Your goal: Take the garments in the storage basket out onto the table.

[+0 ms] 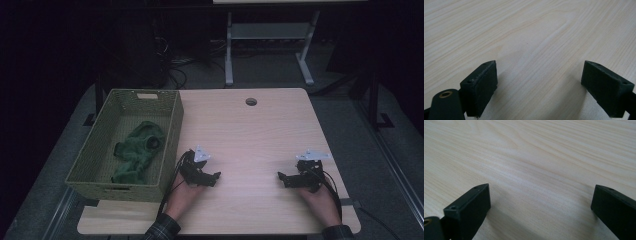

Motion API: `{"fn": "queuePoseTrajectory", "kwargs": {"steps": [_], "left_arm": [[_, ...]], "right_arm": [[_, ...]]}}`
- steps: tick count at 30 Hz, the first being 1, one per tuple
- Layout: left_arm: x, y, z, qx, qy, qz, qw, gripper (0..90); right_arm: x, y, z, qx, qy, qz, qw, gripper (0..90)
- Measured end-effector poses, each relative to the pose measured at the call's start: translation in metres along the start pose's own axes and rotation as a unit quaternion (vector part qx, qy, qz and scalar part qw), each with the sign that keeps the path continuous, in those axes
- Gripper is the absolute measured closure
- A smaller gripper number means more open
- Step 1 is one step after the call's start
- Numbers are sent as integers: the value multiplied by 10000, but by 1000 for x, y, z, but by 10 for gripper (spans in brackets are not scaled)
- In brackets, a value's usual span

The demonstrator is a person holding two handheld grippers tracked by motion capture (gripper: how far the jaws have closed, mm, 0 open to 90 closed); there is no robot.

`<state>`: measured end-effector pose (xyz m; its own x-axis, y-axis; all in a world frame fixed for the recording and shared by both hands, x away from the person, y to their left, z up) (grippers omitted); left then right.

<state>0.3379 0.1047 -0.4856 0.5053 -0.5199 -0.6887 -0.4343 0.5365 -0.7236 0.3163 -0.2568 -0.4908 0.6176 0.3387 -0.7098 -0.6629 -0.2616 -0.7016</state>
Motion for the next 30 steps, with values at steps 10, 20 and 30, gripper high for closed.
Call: {"fn": "queuePoseTrajectory", "kwargs": {"steps": [10,20,30], "left_arm": [[-2,1,1,116,109,37,9999,130],[-5,-4,-2,223,130,316,9992,132],[-13,-11,-3,120,294,364,9988,135]], "right_arm": [[0,0,0,26,-3,15,10000,21],[0,0,0,24,-3,14,10000,21],[0,0,0,23,-2,13,10000,20]]}}
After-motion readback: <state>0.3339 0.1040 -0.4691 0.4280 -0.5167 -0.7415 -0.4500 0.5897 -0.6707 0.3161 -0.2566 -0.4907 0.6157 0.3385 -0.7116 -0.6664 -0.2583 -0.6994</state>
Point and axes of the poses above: each handheld gripper's, and its own axes: x roughly forward along the jaws, y roughly out of its underside, z roughly to its left, the point moved 1 cm from there along x, roughly forward along the jaws, and after that the axes turned 3 degrees about x, right-handed, at the moved point
